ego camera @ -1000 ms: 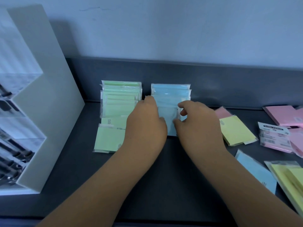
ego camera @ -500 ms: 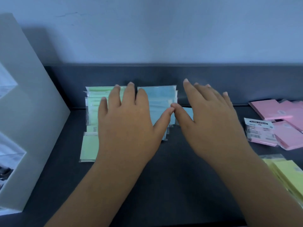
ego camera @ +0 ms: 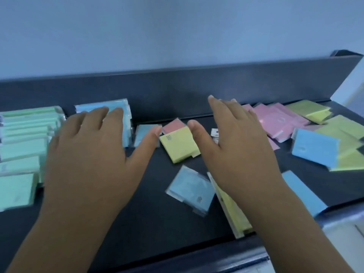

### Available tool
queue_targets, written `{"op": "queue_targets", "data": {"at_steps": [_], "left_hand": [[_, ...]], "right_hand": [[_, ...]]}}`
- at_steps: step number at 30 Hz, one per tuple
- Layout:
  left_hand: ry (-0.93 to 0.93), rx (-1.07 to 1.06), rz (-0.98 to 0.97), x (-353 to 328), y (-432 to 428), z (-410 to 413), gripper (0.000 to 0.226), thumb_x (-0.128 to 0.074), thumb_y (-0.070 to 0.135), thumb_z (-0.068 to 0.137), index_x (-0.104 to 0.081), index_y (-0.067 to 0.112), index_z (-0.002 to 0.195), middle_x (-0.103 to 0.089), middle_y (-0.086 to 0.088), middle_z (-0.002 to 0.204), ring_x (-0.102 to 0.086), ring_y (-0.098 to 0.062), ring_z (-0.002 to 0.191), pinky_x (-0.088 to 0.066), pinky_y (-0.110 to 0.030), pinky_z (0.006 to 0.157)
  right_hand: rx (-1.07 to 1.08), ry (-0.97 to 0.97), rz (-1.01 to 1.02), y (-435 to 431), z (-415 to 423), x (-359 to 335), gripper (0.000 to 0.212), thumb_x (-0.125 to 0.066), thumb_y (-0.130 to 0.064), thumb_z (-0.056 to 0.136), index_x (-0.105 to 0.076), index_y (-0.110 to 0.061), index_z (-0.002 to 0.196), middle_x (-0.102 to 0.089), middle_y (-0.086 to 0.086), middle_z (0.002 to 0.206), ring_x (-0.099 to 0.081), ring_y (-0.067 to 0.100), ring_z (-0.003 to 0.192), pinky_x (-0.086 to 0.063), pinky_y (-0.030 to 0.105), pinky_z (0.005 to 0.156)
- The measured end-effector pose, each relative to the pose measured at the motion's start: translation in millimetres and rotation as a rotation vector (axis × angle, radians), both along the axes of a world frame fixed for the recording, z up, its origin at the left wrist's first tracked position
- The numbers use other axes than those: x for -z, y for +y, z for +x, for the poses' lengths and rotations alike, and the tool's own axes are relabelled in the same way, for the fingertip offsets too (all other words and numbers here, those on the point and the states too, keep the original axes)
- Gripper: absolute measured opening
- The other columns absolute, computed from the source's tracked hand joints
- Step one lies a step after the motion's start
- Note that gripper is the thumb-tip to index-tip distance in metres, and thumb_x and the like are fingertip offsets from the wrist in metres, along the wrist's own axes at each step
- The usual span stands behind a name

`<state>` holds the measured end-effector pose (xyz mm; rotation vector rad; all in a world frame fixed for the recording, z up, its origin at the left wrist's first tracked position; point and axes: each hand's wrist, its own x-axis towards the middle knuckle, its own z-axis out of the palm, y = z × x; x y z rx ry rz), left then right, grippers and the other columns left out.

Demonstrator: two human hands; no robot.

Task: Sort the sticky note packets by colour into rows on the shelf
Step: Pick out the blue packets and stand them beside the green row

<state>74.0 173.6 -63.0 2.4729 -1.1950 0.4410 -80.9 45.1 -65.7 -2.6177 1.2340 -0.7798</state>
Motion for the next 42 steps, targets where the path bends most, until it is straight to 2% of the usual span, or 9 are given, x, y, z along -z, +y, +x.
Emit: {"op": "queue_targets", "data": {"at_steps": [3, 10, 15, 25, 29, 33, 37, 40, 42], "left_hand": [[-0.008, 0.048, 0.028, 4, -29, -39, 0.081, -0.029, 0.074, 0.092, -0.057, 0.012, 0.137, -0.059, -0.012, 0.14, -0.049, -0.04, 0.13, -0.041, -0.057, 0.105], [0.239, 0.146, -0.064, 9, -98, -119, 0.083, -0.025, 0.079, 0.087, -0.056, 0.023, 0.139, -0.056, -0.001, 0.143, -0.046, -0.029, 0.133, -0.036, -0.047, 0.11], [0.376, 0.193, -0.116, 9, -130, -165, 0.075, -0.031, 0.078, 0.085, -0.055, 0.032, 0.138, -0.056, 0.009, 0.139, -0.047, -0.015, 0.128, -0.038, -0.036, 0.102], [0.342, 0.203, -0.057, 7, -167, -189, 0.066, -0.037, 0.076, 0.09, -0.057, 0.033, 0.136, -0.055, 0.011, 0.139, -0.047, -0.015, 0.129, -0.035, -0.032, 0.095], [0.299, 0.209, 0.043, 12, -183, -206, 0.065, -0.035, 0.076, 0.089, -0.057, 0.034, 0.133, -0.057, 0.013, 0.135, -0.048, -0.016, 0.125, -0.04, -0.036, 0.098], [0.3, 0.232, 0.211, 16, -204, -234, 0.073, -0.034, 0.085, 0.073, -0.055, 0.038, 0.125, -0.056, 0.018, 0.128, -0.048, -0.012, 0.119, -0.044, -0.035, 0.099], [0.301, 0.182, 0.339, 18, -220, -259, 0.075, -0.047, 0.085, 0.066, -0.049, 0.041, 0.126, -0.054, 0.019, 0.12, -0.047, -0.01, 0.111, -0.044, -0.034, 0.091], [0.267, 0.146, 0.355, 20, -227, -274, 0.075, -0.041, 0.088, 0.06, -0.054, 0.04, 0.116, -0.054, 0.018, 0.106, -0.046, -0.012, 0.101, -0.044, -0.037, 0.092], [0.294, 0.125, 0.338, 21, -229, -281, 0.067, -0.046, 0.086, 0.06, -0.057, 0.038, 0.105, -0.052, 0.017, 0.095, -0.046, -0.012, 0.094, -0.043, -0.036, 0.088]], "right_hand": [[-0.009, -0.001, 0.017, -25, -43, 0, 0.069, -0.032, -0.063, 0.102, -0.038, -0.019, 0.156, -0.044, 0.001, 0.157, -0.029, 0.023, 0.152, -0.023, 0.042, 0.123], [0.003, 0.025, 0.021, -96, -144, -4, 0.066, -0.037, -0.059, 0.104, -0.041, -0.017, 0.154, -0.046, 0.003, 0.155, -0.031, 0.026, 0.15, -0.027, 0.043, 0.122], [0.023, -0.016, 0.057, -133, -191, -6, 0.065, -0.042, -0.058, 0.102, -0.042, -0.018, 0.153, -0.047, 0.001, 0.155, -0.031, 0.024, 0.149, -0.03, 0.042, 0.12], [0.068, -0.105, 0.126, -179, -220, -7, 0.06, -0.05, -0.052, 0.1, -0.043, -0.024, 0.153, -0.046, -0.006, 0.154, -0.041, 0.015, 0.14, -0.031, 0.035, 0.117], [0.0, 0.024, 0.178, -193, -226, -3, 0.056, -0.053, -0.055, 0.097, -0.049, -0.027, 0.145, -0.052, -0.007, 0.147, -0.045, 0.019, 0.134, -0.036, 0.032, 0.097], [-0.104, 0.193, 0.264, -206, -236, -1, 0.06, -0.057, -0.058, 0.092, -0.051, -0.03, 0.144, -0.053, -0.011, 0.145, -0.046, 0.014, 0.132, -0.039, 0.033, 0.101], [-0.133, 0.352, 0.18, -219, -239, 9, 0.049, -0.055, -0.06, 0.089, -0.063, -0.025, 0.122, -0.057, -0.006, 0.13, -0.049, 0.016, 0.118, -0.04, 0.032, 0.09], [-0.199, 0.325, 0.164, -225, -240, 17, 0.037, -0.059, -0.054, 0.088, -0.068, -0.023, 0.106, -0.058, -0.005, 0.118, -0.052, 0.016, 0.11, -0.041, 0.032, 0.085], [-0.25, 0.274, 0.144, -225, -240, 19, 0.025, -0.065, -0.047, 0.086, -0.065, -0.023, 0.095, -0.056, -0.005, 0.103, -0.052, 0.016, 0.099, -0.033, 0.031, 0.076]]}}
